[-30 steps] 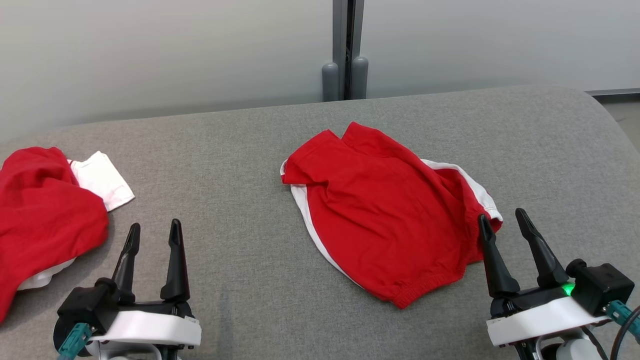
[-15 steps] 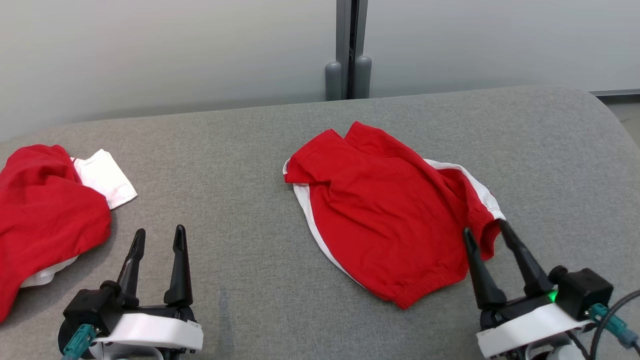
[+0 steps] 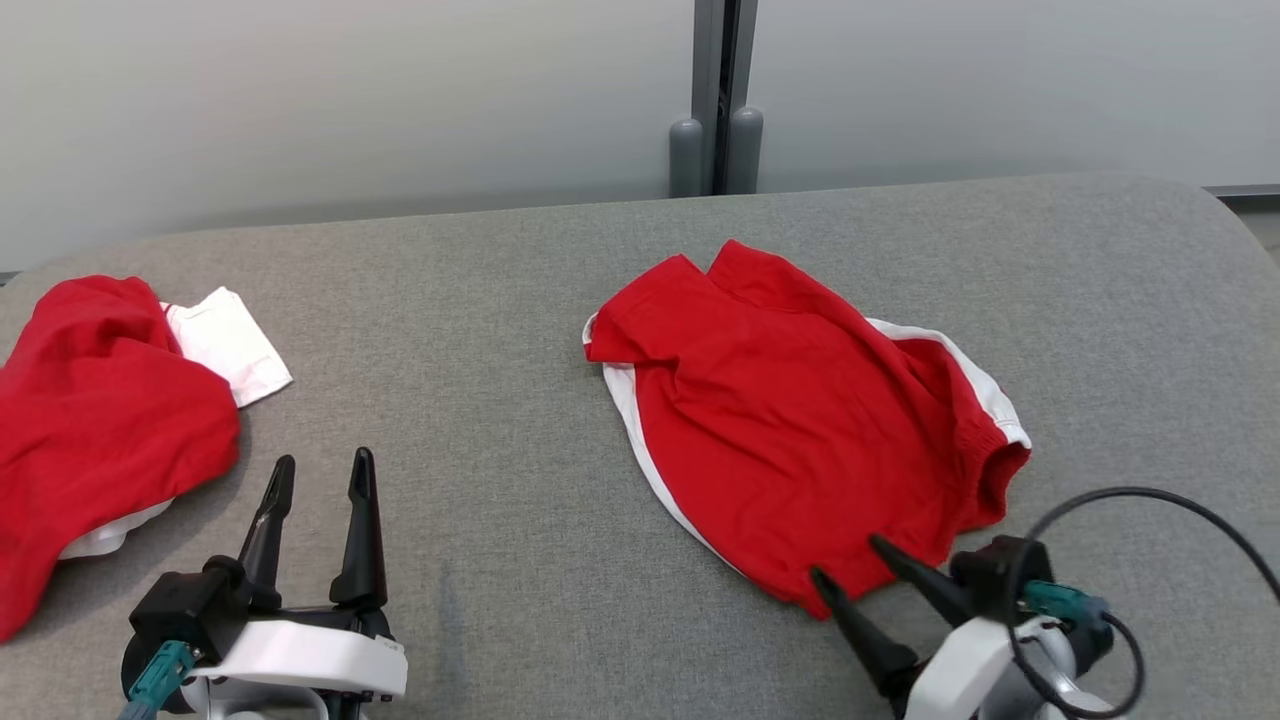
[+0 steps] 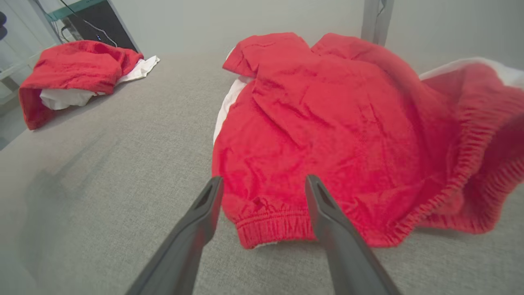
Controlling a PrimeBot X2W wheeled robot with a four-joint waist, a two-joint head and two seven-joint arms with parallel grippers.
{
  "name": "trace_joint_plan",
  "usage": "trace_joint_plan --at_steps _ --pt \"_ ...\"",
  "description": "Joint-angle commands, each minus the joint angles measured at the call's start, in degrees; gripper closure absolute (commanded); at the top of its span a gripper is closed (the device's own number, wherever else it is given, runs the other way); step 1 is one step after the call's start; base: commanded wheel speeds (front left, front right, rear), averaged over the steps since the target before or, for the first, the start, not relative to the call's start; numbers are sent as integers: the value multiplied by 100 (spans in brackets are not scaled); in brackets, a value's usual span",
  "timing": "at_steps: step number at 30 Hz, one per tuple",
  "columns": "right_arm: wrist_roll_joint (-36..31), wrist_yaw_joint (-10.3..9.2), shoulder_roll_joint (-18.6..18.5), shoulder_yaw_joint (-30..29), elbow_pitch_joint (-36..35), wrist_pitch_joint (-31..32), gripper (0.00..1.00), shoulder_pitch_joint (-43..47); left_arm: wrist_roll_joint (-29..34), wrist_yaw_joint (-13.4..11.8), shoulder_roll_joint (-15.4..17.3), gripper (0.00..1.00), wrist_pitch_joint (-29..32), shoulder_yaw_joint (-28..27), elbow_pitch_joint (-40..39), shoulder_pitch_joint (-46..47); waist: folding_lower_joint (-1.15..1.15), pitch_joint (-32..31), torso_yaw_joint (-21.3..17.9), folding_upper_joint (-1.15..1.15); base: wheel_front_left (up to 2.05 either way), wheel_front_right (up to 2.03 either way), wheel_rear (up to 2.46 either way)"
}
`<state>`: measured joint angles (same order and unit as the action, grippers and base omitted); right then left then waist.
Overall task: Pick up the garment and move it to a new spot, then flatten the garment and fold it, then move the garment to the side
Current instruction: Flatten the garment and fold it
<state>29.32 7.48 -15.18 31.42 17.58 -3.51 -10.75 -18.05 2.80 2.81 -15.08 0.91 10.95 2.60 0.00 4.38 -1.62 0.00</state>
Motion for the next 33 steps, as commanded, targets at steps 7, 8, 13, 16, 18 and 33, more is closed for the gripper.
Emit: trace_joint_plan --at_steps 7,8,13,16,18,33 --pt "-222 4 -122 572 269 1028 0 -500 -96 -13 19 0 -9 42 57 68 0 -26 110 0 0 0 0" --pt "-222 4 -122 572 269 1028 0 -500 -96 -13 19 0 -9 42 57 68 0 -26 110 0 0 0 0" --pt "-414 3 -3 723 470 1592 0 -618 -163 -37 18 0 -10 100 100 90 0 -36 240 0 0 0 0" --pt "-492 3 -10 825 590 1923 0 -640 -202 -44 16 0 -10 131 125 97 0 -43 348 0 0 0 0" --pt "-534 3 0 856 663 2044 0 -637 -217 -43 18 0 -10 135 132 94 0 -49 393 0 0 0 0" --pt "-523 3 111 705 371 1915 100 -572 -198 -69 16 0 -10 107 108 63 0 -31 346 0 0 0 0"
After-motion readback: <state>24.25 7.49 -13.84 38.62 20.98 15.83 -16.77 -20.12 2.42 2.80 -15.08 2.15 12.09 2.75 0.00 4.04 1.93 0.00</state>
